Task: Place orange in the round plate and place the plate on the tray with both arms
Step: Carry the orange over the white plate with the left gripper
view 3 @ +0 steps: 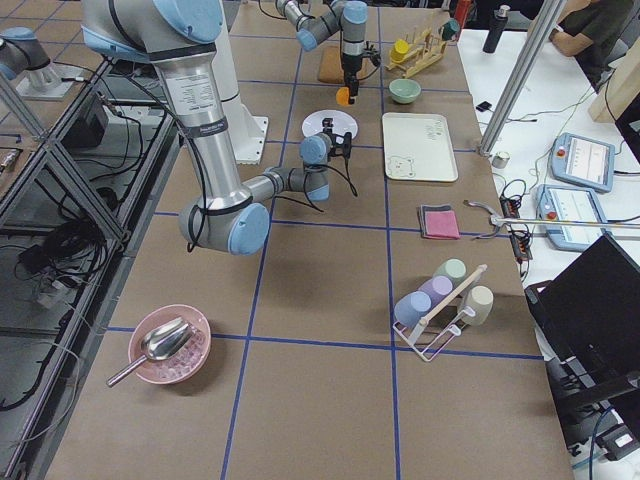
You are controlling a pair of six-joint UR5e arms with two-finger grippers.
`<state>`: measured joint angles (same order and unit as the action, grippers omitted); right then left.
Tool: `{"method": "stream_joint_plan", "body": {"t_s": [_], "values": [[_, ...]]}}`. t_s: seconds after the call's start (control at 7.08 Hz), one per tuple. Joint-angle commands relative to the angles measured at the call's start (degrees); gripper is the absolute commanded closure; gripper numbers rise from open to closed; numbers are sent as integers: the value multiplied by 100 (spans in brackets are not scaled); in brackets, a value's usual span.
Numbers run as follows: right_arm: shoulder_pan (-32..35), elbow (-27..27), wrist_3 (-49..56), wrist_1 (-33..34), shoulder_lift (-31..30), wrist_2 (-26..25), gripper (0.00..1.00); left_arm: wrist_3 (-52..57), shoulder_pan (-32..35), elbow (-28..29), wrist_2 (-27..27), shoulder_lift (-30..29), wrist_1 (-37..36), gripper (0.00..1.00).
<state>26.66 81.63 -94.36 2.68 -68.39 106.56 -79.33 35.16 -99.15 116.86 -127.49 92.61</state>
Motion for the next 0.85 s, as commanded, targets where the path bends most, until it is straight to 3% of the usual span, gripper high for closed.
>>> {"method": "stream_joint_plan", "body": {"t_s": [0.0, 0.14, 0.42, 0.71], "values": [[-81, -103, 67, 13, 62, -30, 1, -47, -316, 9, -181, -39, 3, 15], [-90, -103, 67, 13, 71, -30, 1, -56, -456, 1, -537, -39, 20, 2], [-117, -191, 58, 31, 141, -39, 5, -47, -511, -208, -541, 14, -6, 1], [-152, -304, 58, 57, 290, -57, 7, 197, -266, -859, -315, 469, -15, 1]]}}
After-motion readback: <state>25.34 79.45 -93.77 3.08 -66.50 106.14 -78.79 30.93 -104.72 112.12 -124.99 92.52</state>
